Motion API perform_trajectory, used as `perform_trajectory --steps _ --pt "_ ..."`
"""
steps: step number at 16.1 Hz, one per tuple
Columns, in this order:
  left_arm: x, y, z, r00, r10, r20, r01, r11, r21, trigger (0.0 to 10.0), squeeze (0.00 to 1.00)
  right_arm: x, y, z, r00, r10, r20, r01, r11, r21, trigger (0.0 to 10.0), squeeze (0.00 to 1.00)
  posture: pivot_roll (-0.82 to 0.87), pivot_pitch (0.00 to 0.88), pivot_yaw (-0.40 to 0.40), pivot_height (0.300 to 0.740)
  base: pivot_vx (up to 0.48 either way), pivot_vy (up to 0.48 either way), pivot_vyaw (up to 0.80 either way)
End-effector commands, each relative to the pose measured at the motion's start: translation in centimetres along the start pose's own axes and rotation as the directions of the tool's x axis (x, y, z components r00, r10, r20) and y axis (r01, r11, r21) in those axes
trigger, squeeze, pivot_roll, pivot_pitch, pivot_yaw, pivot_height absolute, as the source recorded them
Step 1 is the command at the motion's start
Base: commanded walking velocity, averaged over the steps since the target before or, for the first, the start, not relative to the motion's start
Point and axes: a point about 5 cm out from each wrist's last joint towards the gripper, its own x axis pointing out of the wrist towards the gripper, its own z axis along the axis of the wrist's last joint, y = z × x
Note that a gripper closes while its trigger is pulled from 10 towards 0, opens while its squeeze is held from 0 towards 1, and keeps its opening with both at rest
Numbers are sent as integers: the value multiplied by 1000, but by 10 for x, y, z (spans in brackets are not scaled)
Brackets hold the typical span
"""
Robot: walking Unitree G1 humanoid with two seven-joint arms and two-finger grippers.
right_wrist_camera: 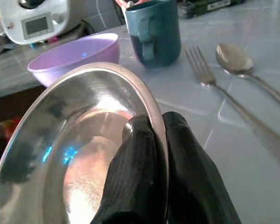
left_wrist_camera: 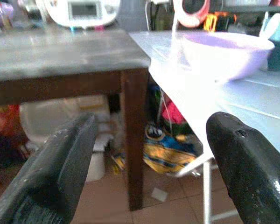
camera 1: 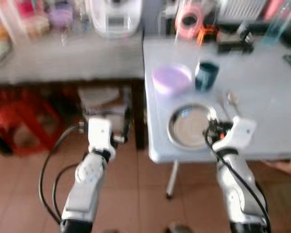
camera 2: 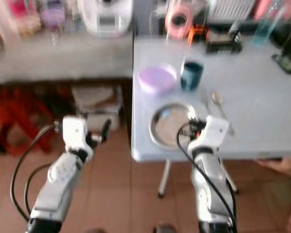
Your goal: Setting the table
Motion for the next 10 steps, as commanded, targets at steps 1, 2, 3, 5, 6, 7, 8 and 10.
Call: perform_trajectory --steps 1,2,3,5,6,7,8,10 --pt "-3 10 -3 1000 29 -12 -29 1000 10 10000 0 1 6 -5 1000 18 -13 -18 1000 6 10000 0 -46 0 34 740 0 480 0" --pt "-3 10 -3 999 31 -10 -30 999 10 10000 0 1 6 -4 1000 18 -10 -18 1000 9 10000 0 -46 0 34 740 0 480 0" --pt "-2 10 -3 999 34 -6 -33 999 11 10000 0 1 6 -3 1000 20 -4 -20 1000 3 10000 0 -45 0 33 740 0 480 0" --pt "-1 10 -2 998 55 5 -55 998 15 10000 0 2 4 -3 1000 11 5 -11 1000 7 10000 0 -44 0 24 740 0 480 0" --pt "-1 12 -2 997 75 11 -75 997 19 10000 0 2 3 -4 1000 10 5 -10 1000 6 10000 0 -42 0 23 740 0 480 0" --pt "0 14 -2 996 92 12 -92 996 10 10000 0 2 2 -5 1000 8 2 -8 1000 6 10000 0 -41 0 22 740 0 480 0" --pt "2 17 -1 993 115 22 -115 993 0 10000 0 3 3 -6 1000 7 1 -7 1000 0 10000 0 -42 0 25 740 0 472 0" --pt "4 17 0 994 106 36 -107 994 10 10000 0 4 6 -3 999 21 24 -21 1000 -18 10000 0 -44 0 31 740 0 465 0"
